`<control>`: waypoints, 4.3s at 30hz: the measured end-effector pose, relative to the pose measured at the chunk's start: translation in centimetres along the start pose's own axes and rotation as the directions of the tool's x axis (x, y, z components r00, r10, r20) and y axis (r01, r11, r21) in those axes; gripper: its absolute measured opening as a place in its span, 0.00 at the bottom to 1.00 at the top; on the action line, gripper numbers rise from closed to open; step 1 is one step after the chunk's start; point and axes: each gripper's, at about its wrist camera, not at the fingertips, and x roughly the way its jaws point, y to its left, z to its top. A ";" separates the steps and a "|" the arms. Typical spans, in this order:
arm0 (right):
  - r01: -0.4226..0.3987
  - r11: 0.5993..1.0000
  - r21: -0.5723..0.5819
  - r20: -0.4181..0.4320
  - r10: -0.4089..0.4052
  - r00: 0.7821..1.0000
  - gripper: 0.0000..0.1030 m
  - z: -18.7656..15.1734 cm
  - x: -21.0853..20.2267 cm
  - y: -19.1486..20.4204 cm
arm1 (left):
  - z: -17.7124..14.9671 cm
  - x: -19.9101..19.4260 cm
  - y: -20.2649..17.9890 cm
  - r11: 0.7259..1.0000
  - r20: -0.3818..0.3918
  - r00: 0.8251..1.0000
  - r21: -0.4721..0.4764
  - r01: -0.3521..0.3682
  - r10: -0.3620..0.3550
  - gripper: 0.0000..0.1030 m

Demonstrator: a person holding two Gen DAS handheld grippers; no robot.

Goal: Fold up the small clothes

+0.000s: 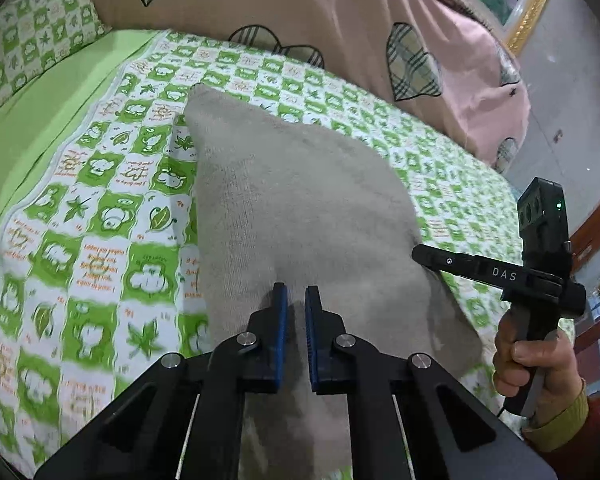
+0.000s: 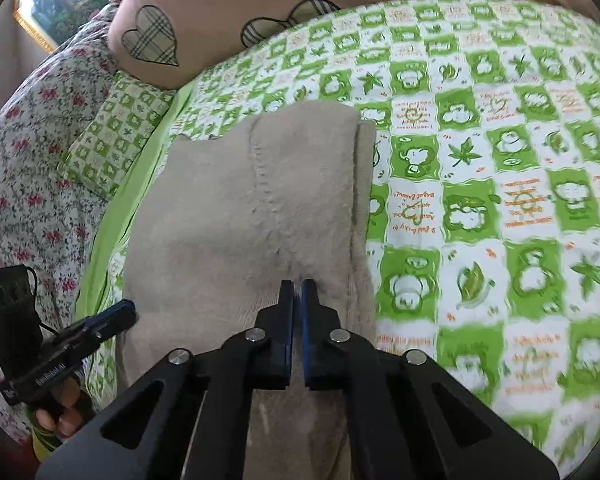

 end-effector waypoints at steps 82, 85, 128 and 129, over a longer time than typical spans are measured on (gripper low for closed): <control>-0.132 0.983 0.130 -0.005 0.134 0.991 0.12 5.4 3.1 -3.7 | 4.7 2.1 4.2 0.970 -0.010 0.988 -0.188 -0.156 0.156 0.75; -0.104 0.993 0.059 0.068 0.100 0.993 0.08 5.9 1.1 -2.7 | 5.2 2.5 4.0 0.971 -0.002 0.985 -0.171 -0.170 0.172 0.75; 0.066 0.980 -0.186 0.081 -0.052 0.995 0.76 -9.7 -8.7 5.5 | -7.1 -5.9 -2.1 0.931 -0.019 0.932 0.040 -0.362 0.363 0.81; 0.069 0.981 -0.184 0.075 -0.056 0.996 0.76 -10.0 -8.7 5.5 | -7.5 -6.0 -2.2 0.928 -0.027 0.928 0.048 -0.370 0.371 0.81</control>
